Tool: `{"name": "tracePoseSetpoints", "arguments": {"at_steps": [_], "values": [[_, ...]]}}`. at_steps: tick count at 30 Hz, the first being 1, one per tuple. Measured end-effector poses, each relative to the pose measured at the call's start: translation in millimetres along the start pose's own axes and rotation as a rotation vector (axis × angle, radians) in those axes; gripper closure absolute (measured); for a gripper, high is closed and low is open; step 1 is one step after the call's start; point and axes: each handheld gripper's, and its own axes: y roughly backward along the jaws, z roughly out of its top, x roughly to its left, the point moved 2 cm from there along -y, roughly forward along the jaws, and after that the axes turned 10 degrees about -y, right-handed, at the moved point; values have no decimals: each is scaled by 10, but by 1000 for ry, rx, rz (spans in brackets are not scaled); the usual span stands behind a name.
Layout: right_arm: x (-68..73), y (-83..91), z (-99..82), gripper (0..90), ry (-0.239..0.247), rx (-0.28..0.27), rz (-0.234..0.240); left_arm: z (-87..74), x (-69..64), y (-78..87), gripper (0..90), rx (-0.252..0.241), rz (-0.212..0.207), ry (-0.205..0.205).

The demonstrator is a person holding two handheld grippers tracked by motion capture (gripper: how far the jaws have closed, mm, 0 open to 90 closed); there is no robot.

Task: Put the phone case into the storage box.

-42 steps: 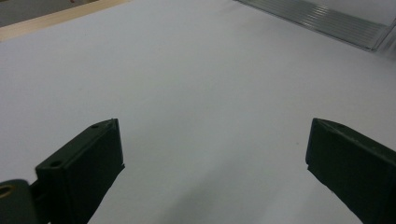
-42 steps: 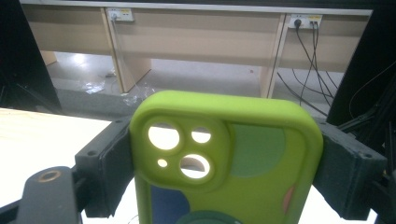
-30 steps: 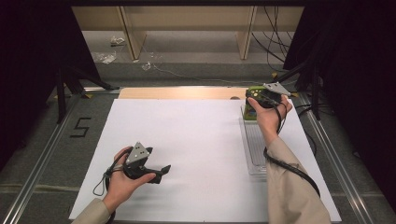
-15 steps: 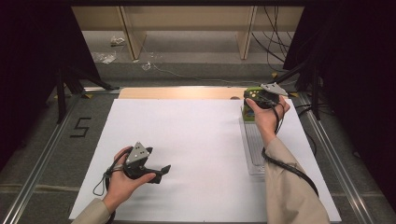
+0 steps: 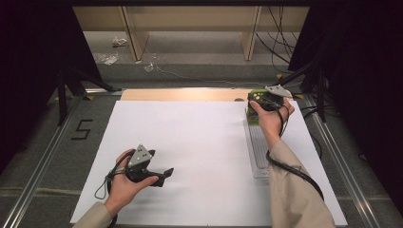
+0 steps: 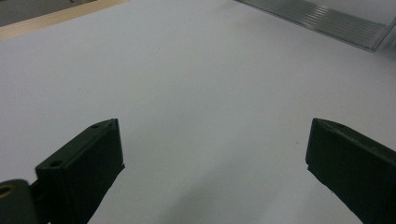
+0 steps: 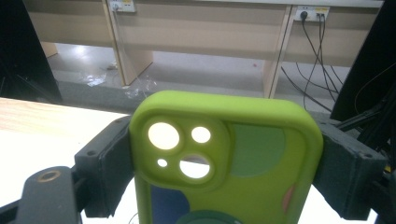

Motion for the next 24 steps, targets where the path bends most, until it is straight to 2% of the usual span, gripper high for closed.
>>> {"name": "tracePoseSetpoints", "arguments": {"at_steps": [24], "values": [[9, -26, -3, 158, 32, 9, -1, 0, -3, -3, 34, 0, -1, -2]]}}
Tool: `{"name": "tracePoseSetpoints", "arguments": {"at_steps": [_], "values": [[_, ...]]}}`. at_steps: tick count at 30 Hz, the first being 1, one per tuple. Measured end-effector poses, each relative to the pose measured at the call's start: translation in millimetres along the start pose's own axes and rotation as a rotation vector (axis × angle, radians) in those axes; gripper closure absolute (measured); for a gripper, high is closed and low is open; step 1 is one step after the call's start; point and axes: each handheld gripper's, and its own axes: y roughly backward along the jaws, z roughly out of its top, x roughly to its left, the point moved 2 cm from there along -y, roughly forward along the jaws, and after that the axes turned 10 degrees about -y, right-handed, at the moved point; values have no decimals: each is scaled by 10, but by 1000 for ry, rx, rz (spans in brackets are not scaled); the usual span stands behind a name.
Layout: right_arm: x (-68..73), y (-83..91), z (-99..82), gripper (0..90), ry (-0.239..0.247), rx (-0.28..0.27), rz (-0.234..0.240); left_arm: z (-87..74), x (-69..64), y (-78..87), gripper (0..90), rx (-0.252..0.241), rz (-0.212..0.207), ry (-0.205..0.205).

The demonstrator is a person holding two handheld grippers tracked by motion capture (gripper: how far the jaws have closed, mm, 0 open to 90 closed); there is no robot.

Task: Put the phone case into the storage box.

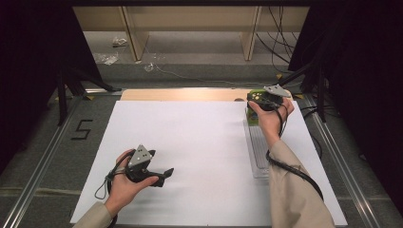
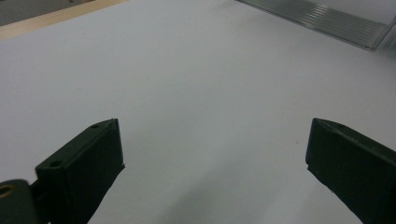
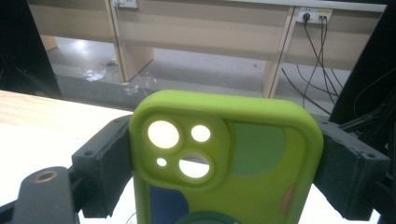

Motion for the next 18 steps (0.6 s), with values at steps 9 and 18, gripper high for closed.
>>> {"name": "tracePoseSetpoints", "arguments": {"at_steps": [9, 18], "values": [[-8, -36, -40, 67, -24, 42, -1, -3, 5, -1, 34, 2, -2, 1], [1, -2, -26, 57, -35, 60, 7, -1, 3, -1, 34, 2, -3, 2]]}}
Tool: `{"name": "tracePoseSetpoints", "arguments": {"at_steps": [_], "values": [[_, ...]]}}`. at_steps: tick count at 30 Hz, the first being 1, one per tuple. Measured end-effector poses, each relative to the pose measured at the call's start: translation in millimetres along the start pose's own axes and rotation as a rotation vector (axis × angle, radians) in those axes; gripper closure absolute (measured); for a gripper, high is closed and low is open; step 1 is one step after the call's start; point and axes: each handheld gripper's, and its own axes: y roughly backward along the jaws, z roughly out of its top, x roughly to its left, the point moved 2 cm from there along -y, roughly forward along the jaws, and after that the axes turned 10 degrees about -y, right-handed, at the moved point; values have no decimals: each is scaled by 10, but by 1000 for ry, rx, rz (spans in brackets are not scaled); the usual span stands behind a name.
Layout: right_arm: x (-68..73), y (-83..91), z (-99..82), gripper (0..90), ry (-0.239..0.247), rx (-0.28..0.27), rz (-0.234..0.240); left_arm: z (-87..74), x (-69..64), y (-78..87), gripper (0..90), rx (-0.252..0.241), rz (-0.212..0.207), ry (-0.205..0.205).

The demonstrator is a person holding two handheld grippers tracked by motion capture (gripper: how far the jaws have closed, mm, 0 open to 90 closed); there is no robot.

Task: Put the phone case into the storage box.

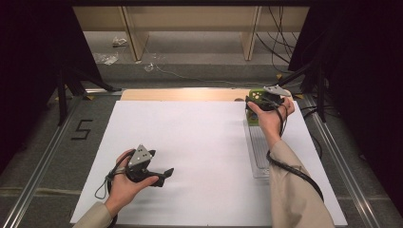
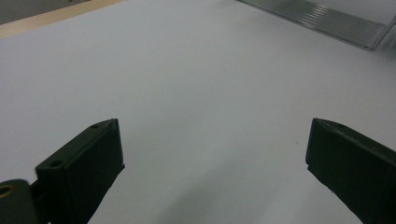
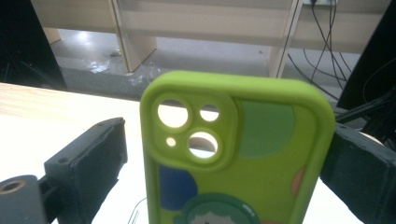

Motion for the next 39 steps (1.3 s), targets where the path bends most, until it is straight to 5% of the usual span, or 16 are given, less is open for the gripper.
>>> {"name": "tracePoseSetpoints", "arguments": {"at_steps": [18, 39], "values": [[-35, 158, -24, 57, -7, 32, -8, 0, -1, 0, 34, 0, 2, 0], [49, 456, -82, 69, 22, 63, 47, 1, -6, 0, 34, 1, 4, 0]]}}
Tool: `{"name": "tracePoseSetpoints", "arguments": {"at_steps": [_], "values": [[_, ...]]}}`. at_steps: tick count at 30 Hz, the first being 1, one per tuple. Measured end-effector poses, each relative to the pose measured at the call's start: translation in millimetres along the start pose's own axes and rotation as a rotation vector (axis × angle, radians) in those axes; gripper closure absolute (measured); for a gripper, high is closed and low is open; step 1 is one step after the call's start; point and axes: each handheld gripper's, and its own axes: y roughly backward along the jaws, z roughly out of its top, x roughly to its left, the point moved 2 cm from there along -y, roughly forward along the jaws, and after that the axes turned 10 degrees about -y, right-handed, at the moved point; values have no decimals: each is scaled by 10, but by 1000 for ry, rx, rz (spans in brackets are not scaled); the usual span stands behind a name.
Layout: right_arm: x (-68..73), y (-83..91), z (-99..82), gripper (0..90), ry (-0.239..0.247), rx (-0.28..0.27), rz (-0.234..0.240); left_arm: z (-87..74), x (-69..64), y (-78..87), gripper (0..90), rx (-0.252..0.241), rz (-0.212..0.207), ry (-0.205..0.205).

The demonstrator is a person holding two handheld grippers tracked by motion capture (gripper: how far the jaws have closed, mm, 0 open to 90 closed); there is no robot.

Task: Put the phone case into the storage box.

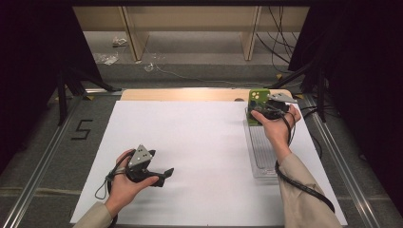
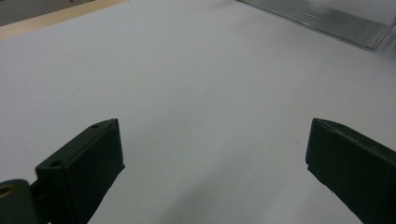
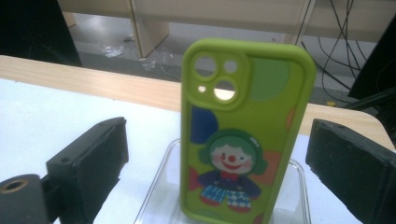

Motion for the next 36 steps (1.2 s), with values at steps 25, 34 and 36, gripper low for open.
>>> {"name": "tracePoseSetpoints", "arguments": {"at_steps": [25, 34, 36], "values": [[133, 302, -165, 87, 39, 3, 79, 7, -7, -1, 34, -1, 1, -2], [160, 381, -236, 96, 44, 9, 103, 8, -7, 2, 34, -1, 2, -2], [167, 397, -238, 96, 48, 7, 106, 8, -7, 2, 34, -1, 2, -2]]}}
